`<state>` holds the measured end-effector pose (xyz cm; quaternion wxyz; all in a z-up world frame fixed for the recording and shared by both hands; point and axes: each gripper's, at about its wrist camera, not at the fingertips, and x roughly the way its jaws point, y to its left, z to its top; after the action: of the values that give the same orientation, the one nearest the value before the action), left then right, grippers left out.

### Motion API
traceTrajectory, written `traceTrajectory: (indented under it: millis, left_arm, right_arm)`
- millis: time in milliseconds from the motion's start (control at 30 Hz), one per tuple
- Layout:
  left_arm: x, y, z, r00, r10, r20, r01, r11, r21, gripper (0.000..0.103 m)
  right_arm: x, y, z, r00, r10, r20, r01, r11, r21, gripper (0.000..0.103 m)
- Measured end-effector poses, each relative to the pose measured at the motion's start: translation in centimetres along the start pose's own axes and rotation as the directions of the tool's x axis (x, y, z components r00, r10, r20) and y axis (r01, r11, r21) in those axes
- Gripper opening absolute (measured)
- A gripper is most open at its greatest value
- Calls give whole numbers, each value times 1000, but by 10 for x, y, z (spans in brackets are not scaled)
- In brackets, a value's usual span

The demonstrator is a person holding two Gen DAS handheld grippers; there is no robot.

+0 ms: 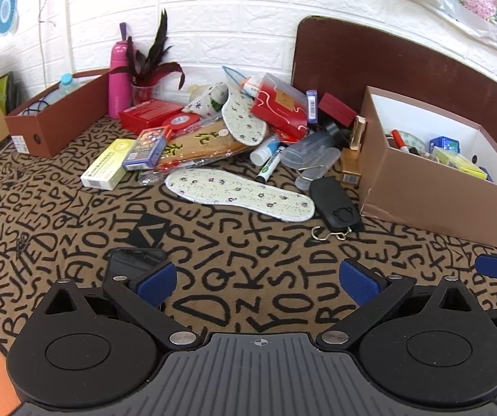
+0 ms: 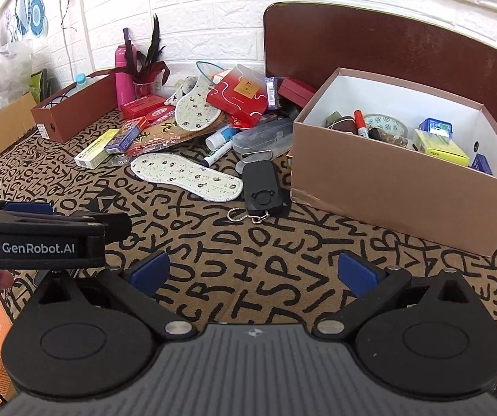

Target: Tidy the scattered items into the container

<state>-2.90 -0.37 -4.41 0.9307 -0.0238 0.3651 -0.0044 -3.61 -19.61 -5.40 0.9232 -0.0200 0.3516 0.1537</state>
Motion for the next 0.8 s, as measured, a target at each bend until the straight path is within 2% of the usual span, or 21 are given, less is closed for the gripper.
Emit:
traceTrajectory:
  millis: [800]
  left_arm:
    - [19,6,1,999,19,-27,-19,1000,-4,103]
  right_arm:
    - [21,9,4,999,5,-40,-5,1000,-13,103]
